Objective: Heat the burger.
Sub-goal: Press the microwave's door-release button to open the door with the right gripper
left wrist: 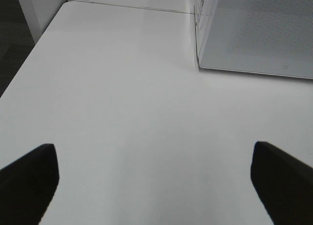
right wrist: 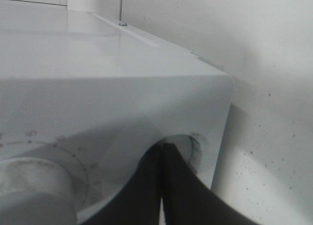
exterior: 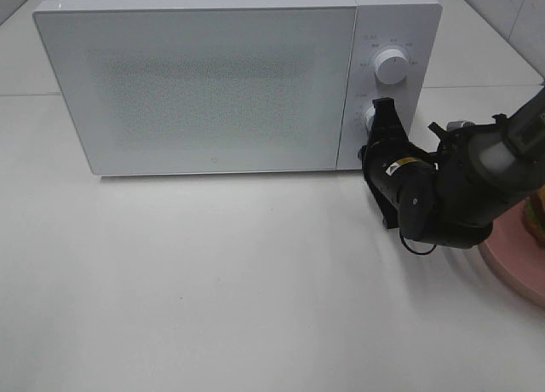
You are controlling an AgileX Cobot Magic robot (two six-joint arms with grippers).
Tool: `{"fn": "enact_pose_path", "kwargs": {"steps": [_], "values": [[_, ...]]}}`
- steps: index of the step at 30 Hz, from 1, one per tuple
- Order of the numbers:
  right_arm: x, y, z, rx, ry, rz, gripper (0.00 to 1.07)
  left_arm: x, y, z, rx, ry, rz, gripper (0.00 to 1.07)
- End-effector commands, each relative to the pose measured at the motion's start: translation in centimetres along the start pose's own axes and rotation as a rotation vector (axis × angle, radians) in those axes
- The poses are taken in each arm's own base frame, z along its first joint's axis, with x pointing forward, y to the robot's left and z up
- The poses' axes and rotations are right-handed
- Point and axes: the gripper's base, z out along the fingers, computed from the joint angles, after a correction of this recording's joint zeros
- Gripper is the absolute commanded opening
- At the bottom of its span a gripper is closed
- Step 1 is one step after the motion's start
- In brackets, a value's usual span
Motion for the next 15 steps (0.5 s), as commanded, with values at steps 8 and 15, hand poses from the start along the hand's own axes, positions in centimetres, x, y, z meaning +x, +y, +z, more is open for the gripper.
{"fn": "enact_pose_path", "kwargs": {"steps": [8,15], "values": [[-0.8,3.6,1.3,-0.284,-0.047,0.015,0.0,-0.1,0.0,-0.2,0.007,-0.027,-0.002,1.0],[-0.9,4.5,1.8,-0.314,-0.044,0.019,0.0,-0.1,0.0,-0.2,0.007,-0.027,-0.002,1.0]]}}
